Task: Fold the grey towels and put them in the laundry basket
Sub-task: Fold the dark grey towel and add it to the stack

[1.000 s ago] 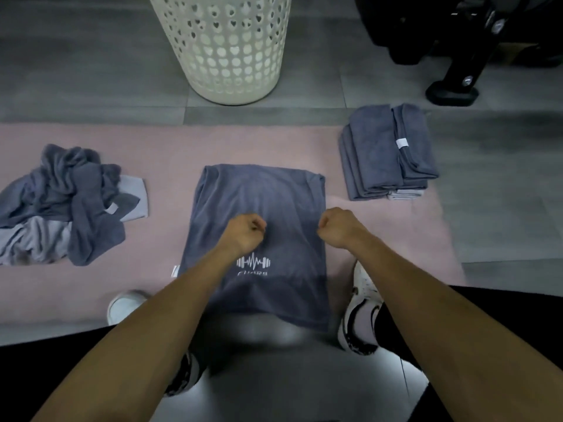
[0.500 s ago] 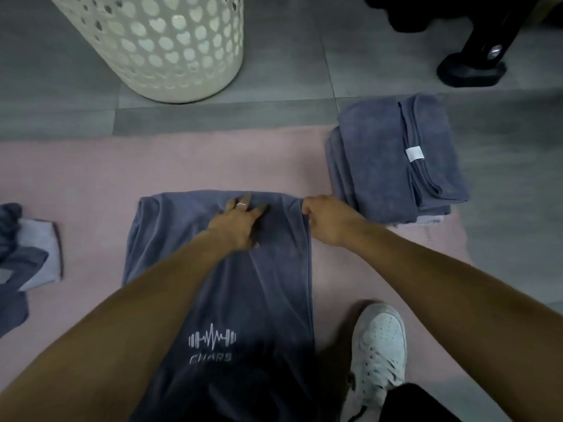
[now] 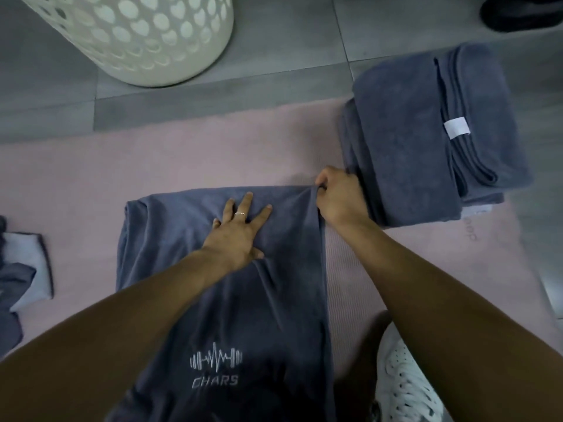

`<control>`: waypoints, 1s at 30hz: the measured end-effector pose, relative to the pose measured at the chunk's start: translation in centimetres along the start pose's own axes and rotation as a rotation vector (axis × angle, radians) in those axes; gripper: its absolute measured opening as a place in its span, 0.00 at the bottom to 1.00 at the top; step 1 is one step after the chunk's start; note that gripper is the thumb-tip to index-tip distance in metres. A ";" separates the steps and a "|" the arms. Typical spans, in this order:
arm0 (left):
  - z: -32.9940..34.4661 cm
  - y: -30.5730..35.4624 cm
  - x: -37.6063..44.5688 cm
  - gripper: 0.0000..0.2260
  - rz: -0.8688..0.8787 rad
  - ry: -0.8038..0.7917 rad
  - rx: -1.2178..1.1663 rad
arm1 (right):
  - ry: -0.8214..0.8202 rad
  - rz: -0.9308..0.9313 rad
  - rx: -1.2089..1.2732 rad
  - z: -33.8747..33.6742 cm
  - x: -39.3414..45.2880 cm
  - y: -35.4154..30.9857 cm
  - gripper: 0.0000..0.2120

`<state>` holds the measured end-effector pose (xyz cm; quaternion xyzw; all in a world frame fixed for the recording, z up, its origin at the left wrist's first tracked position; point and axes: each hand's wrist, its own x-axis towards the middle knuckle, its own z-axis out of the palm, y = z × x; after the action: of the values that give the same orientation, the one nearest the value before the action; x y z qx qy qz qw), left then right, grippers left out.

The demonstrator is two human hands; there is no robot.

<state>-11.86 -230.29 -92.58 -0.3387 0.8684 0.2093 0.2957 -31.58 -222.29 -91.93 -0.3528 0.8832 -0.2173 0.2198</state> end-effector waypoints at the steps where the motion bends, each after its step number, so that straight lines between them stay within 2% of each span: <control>1: 0.0 0.1 -0.1 0.42 0.001 0.000 0.000 | 0.015 0.018 -0.004 0.0 0.1 -0.1 0.09; 4: 0.0 0.0 -0.2 0.42 0.012 0.013 0.010 | -0.046 0.120 0.029 -0.2 0.5 -0.2 0.09; 9: 0.0 0.0 -0.4 0.42 0.003 0.020 -0.026 | -0.092 0.207 0.241 -1.2 1.1 -0.8 0.08; 12: 0.1 0.1 -0.3 0.42 0.002 0.026 -0.038 | -0.215 0.189 0.150 -1.5 1.1 -0.3 0.06; 16: 0.3 0.1 -0.3 0.42 0.002 0.035 -0.054 | -0.093 0.205 0.160 -1.5 1.1 0.9 0.07; 19: 0.4 -0.1 -0.5 0.41 0.009 0.075 -0.080 | 0.000 0.129 0.147 -1.4 0.8 0.0 0.07; 21: 0.7 -0.6 -0.5 0.37 0.042 0.155 -0.143 | 0.000 0.080 0.189 -1.1 0.6 -1.2 0.08; 25: 1.1 -3.9 -1.9 0.18 0.116 0.421 -0.445 | -0.174 0.003 0.222 1.3 -0.4 -3.8 0.06; 27: 0.9 -6.4 -3.5 0.12 0.093 0.483 -0.488 | -0.238 -0.048 0.206 2.9 -1.2 -5.3 0.06; 30: 0.4 -10.6 -5.9 0.09 0.005 0.500 -0.425 | -0.320 -0.107 0.180 5.0 -2.1 -7.6 0.05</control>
<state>-0.67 -234.60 -90.71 -0.4316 0.8518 0.2969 -0.0042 -23.50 -226.89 -91.37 -0.4082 0.7940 -0.2480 0.3760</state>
